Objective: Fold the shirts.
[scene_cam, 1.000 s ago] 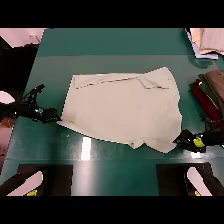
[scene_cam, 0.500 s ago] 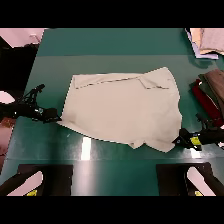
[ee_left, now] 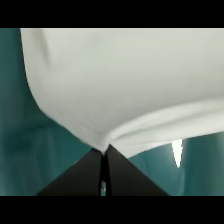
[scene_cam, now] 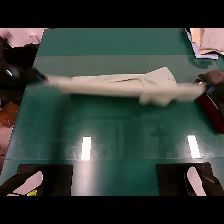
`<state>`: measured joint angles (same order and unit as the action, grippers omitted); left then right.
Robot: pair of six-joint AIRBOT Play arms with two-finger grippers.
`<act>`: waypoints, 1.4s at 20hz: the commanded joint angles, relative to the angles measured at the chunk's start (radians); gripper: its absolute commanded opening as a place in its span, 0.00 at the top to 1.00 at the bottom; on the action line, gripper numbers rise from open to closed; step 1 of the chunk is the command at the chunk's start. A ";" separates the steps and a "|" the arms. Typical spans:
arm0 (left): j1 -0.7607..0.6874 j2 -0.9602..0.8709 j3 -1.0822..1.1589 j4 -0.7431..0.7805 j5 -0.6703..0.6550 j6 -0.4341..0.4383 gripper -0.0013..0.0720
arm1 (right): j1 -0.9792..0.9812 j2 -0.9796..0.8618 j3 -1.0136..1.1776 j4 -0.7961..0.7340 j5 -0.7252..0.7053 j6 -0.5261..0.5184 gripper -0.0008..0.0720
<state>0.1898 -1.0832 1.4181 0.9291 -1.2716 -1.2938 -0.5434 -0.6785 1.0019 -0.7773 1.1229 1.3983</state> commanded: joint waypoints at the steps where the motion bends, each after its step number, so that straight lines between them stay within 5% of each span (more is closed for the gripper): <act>1: 0.001 0.020 0.408 -0.076 0.007 -0.019 0.95 | 0.000 -0.034 0.407 0.077 -0.072 -0.016 0.96; 5: 0.001 0.092 0.764 -0.100 0.042 -0.019 0.95 | -0.001 -0.149 0.875 0.077 -0.053 -0.020 0.96; 10: 0.001 0.303 0.776 -0.099 0.240 -0.019 0.95 | -0.001 -0.221 1.224 0.069 -0.022 -0.019 0.96; 14: 0.001 0.355 0.775 -0.074 0.228 -0.026 0.95 | -0.001 -0.118 1.058 -0.003 -0.026 -0.006 0.97; 17: 0.001 0.350 0.646 0.094 0.151 -0.128 0.95 | -0.003 -0.127 0.974 -0.129 0.108 0.087 0.97; 22: 0.001 0.248 0.219 0.131 -0.051 -0.148 0.95 | 0.047 -0.460 1.104 -0.140 0.517 0.204 0.97; 28: 0.001 -0.027 -0.065 0.131 -0.005 -0.132 0.95 | 0.335 -0.733 0.817 -0.414 0.476 0.200 0.97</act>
<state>0.1898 -0.9936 1.4670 1.0561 -1.2911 -1.4322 -0.3271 -1.2884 1.9213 -1.0416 1.6009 1.5925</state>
